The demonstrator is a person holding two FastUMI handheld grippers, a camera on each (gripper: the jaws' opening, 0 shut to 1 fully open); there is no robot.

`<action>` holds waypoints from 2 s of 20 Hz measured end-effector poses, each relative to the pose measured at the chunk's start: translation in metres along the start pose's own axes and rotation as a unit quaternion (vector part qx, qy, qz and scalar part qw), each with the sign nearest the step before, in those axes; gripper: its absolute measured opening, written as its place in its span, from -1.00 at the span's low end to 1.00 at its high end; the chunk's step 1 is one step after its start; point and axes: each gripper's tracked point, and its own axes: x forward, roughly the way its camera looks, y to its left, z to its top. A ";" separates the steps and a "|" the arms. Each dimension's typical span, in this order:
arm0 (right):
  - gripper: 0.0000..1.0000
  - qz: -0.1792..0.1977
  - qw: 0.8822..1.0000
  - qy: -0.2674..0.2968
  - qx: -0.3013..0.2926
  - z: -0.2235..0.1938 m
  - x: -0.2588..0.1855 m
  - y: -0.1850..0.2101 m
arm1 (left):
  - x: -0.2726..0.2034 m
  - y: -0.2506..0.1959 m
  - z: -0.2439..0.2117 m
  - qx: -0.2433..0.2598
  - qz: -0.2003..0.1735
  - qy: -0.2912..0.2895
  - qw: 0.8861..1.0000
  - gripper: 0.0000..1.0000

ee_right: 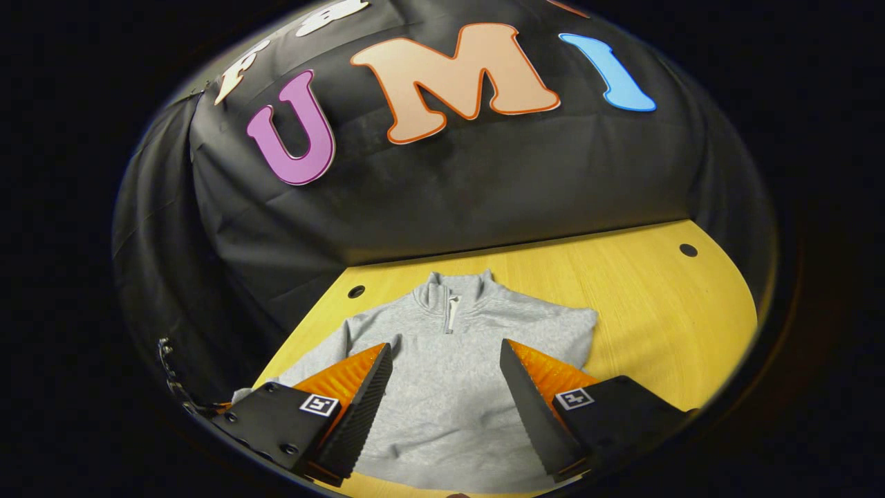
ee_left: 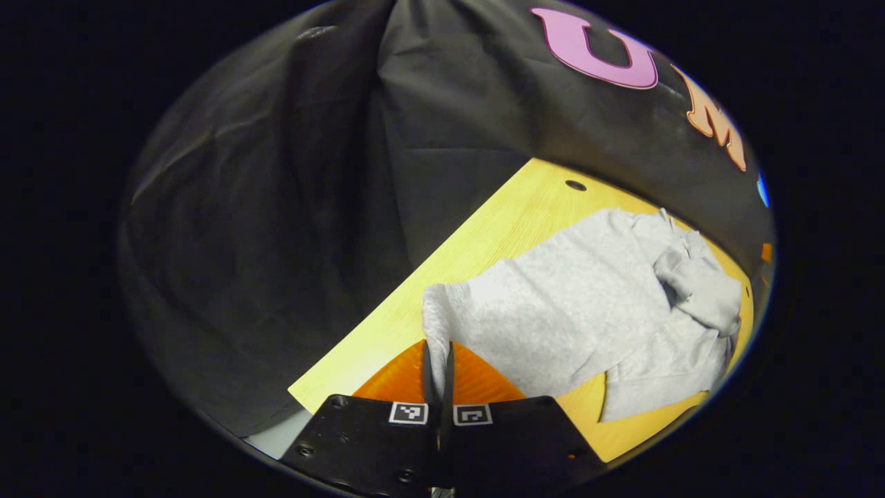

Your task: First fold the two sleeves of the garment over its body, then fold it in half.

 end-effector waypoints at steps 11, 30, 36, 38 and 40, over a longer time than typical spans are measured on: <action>0.94 -0.033 0.999 -0.012 -0.005 -0.003 -0.037 -0.055 | -0.008 -0.087 0.087 0.024 -0.068 -0.065 0.995 -1.00; 0.86 -0.116 0.992 -0.028 0.031 -0.005 -0.113 -0.171 | -0.032 -0.317 0.131 0.131 -0.228 -0.114 0.958 -1.00; 0.86 -0.145 0.988 -0.033 0.043 -0.015 -0.145 -0.210 | -0.054 -0.400 0.115 0.160 -0.284 -0.113 0.939 -1.00; 0.86 -0.153 0.987 -0.034 0.047 -0.022 -0.154 -0.214 | -0.061 -0.426 0.106 0.170 -0.300 -0.113 0.932 -1.00; 0.95 -0.160 0.985 -0.035 0.051 -0.026 -0.165 -0.225 | -0.068 -0.450 0.097 0.179 -0.314 -0.112 0.926 -1.00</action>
